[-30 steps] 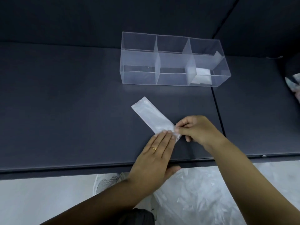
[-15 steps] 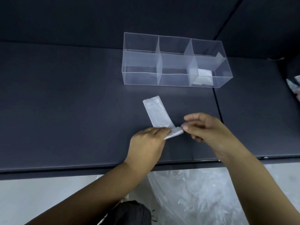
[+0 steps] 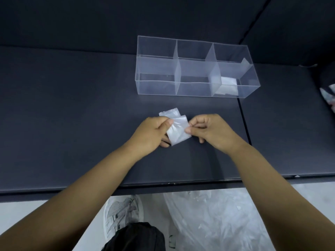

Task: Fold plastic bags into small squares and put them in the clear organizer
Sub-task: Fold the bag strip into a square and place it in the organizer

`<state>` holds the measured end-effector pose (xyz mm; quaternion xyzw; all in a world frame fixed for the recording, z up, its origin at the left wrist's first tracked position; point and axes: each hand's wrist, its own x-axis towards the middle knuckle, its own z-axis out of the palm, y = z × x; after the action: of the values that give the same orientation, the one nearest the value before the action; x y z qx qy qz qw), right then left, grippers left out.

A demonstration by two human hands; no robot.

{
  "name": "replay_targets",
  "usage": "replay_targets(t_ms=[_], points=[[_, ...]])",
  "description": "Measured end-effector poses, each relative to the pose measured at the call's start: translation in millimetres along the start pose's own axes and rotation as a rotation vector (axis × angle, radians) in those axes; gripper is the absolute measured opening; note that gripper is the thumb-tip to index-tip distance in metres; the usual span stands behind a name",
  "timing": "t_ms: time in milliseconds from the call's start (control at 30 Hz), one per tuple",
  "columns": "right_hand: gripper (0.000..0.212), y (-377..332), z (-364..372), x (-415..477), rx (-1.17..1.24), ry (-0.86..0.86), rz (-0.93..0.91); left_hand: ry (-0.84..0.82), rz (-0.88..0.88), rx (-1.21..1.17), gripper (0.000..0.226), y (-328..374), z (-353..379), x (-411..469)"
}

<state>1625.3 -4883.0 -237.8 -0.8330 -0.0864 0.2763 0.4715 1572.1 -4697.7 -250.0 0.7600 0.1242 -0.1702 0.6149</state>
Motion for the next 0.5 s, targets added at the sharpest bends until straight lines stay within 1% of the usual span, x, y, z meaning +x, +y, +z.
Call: replay_targets(t_ms=[67, 100, 133, 200, 233, 267, 300, 367, 433, 500], points=[[0.011, -1, 3, 8, -0.017, 0.031, 0.022, 0.096, -0.033, -0.095, 0.029, -1, -1, 3], [0.011, -2, 5, 11, -0.027, 0.044, 0.038, 0.173, -0.015, -0.064, 0.031, -2, 0, 3], [0.011, -2, 6, 15, -0.039, 0.055, 0.055, 0.268, 0.029, 0.024, 0.035, -3, 2, 2], [0.011, -4, 9, 20, -0.066, 0.071, 0.076, 0.470, 0.203, 0.333, 0.042, -6, 6, -2], [0.012, -5, 10, 22, -0.079, 0.079, 0.082, 0.531, 0.309, 0.496, 0.041, -8, 9, -4], [0.013, -5, 11, 24, -0.092, 0.086, 0.088, 0.557, 0.409, 0.639, 0.037, -10, 12, -6], [0.014, -6, 12, 26, -0.101, 0.092, 0.095, 0.559, 0.483, 0.755, 0.032, -12, 15, -5], [0.016, -7, 13, 28, -0.106, 0.107, 0.108, 0.495, 0.529, 0.908, 0.032, -19, 20, -2], [0.018, -8, 13, 30, -0.125, 0.119, 0.117, 0.396, 0.496, 0.981, 0.040, -26, 21, 1], [0.021, -10, 13, 32, -0.166, 0.121, 0.130, 0.334, 0.428, 1.030, 0.048, -32, 20, 3]])
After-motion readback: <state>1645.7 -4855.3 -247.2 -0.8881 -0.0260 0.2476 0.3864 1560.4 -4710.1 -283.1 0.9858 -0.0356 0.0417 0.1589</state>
